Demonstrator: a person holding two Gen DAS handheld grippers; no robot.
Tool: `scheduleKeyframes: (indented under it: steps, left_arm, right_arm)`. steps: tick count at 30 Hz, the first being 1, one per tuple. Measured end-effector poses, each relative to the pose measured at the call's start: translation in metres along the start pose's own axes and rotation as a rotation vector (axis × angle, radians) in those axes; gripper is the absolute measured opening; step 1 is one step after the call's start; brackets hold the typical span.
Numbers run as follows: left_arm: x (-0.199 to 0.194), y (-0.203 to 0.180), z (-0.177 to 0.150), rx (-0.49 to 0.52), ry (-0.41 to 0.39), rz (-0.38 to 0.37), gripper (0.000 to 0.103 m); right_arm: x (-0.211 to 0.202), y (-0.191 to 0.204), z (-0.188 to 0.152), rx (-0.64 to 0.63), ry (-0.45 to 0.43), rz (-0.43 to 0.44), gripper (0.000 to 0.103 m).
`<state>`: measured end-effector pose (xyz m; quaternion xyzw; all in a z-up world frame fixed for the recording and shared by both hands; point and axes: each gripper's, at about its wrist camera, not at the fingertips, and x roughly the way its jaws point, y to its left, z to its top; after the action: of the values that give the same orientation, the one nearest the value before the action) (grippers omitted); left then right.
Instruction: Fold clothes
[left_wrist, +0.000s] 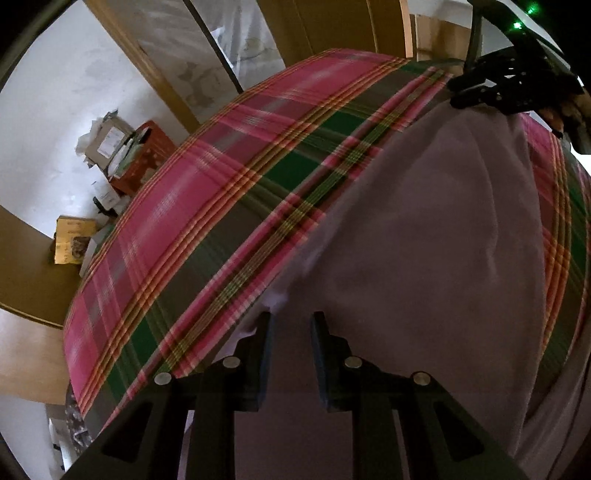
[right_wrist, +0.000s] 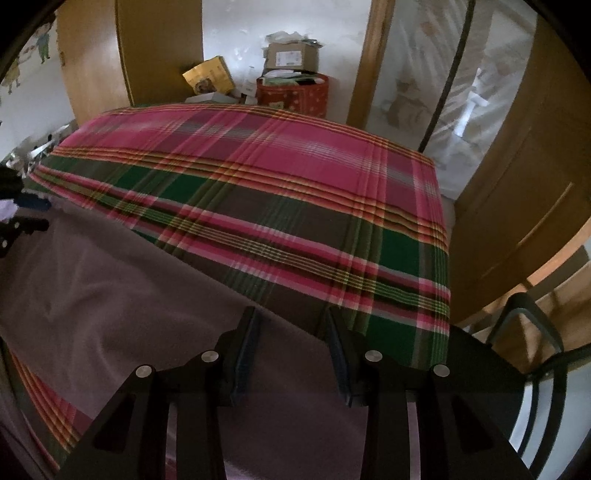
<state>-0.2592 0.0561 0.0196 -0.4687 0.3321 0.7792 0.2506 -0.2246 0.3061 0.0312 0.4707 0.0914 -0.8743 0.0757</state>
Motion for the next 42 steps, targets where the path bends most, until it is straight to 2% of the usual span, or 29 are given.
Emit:
scheduleKeyframes:
  steps: [7,12,16,21,22,25,27,33,37,42]
  left_arm:
    - [0.003,0.015,0.007,-0.034,-0.016,0.011,0.021]
    - [0.01,0.014,0.009,-0.013,0.006,0.017,0.021]
    - [0.015,0.017,0.015,0.016,0.011,-0.011,0.021]
    - [0.017,0.028,0.014,-0.018,0.022,-0.072,0.021]
    - [0.016,0.028,0.013,-0.01,0.023,-0.074,0.02]
    - [0.016,0.024,0.012,-0.008,0.03,-0.089,0.008]
    - [0.016,0.022,0.012,-0.01,0.041,-0.096,0.006]
    - [0.014,0.022,0.013,-0.038,0.047,-0.092,0.001]
    - [0.008,0.025,0.015,-0.077,0.019,-0.057,0.001]
    - [0.004,0.045,0.027,-0.172,-0.034,-0.051,0.001]
  right_arm:
    - [-0.001,-0.002,-0.004,0.0,-0.011,0.011,0.038]
    - [-0.001,-0.003,-0.003,0.009,-0.015,0.014,0.039]
    - [-0.001,-0.002,-0.003,0.011,-0.016,0.018,0.039]
    - [-0.003,-0.001,-0.005,-0.006,-0.011,0.027,0.039]
    - [-0.003,-0.001,-0.005,-0.011,-0.01,0.029,0.038]
    - [-0.004,0.0,-0.004,-0.015,0.005,0.039,0.038]
    - [-0.005,0.002,-0.005,-0.021,0.013,0.041,0.035]
    - [-0.01,0.021,-0.009,-0.099,0.019,0.034,0.008]
    - [-0.013,0.024,-0.009,-0.123,0.011,0.002,0.003]
    - [-0.015,0.029,-0.001,-0.125,-0.05,-0.151,0.002]
